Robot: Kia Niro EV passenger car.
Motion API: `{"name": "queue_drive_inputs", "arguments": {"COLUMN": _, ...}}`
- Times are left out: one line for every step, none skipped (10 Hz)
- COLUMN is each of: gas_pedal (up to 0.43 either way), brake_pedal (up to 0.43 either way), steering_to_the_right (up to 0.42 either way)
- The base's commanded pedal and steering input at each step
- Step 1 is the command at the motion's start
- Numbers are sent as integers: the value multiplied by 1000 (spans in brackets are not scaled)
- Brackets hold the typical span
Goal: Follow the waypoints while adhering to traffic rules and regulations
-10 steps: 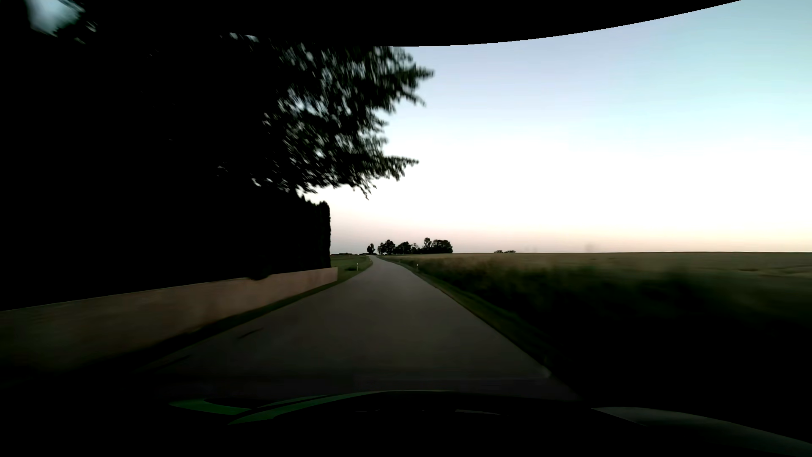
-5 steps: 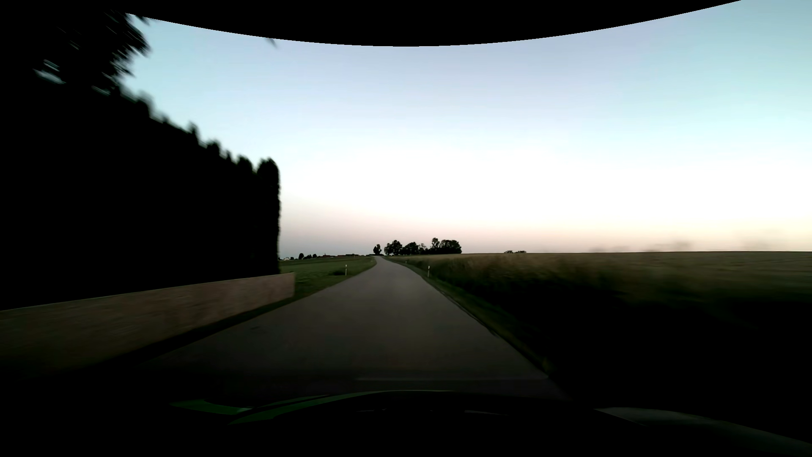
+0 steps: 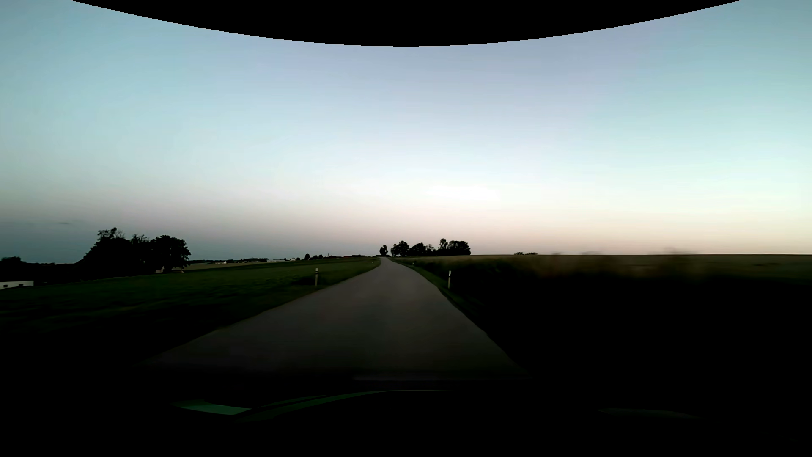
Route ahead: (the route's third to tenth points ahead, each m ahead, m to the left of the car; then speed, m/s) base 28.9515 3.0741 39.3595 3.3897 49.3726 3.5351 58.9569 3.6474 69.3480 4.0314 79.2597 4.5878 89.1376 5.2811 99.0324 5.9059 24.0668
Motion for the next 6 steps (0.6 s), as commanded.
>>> {"name": "queue_drive_inputs", "arguments": {"gas_pedal": 197, "brake_pedal": 0, "steering_to_the_right": -4}}
{"name": "queue_drive_inputs", "arguments": {"gas_pedal": 197, "brake_pedal": 0, "steering_to_the_right": -4}}
{"name": "queue_drive_inputs", "arguments": {"gas_pedal": 197, "brake_pedal": 0, "steering_to_the_right": -4}}
{"name": "queue_drive_inputs", "arguments": {"gas_pedal": 197, "brake_pedal": 0, "steering_to_the_right": -4}}
{"name": "queue_drive_inputs", "arguments": {"gas_pedal": 197, "brake_pedal": 0, "steering_to_the_right": -4}}
{"name": "queue_drive_inputs", "arguments": {"gas_pedal": 197, "brake_pedal": 0, "steering_to_the_right": -4}}
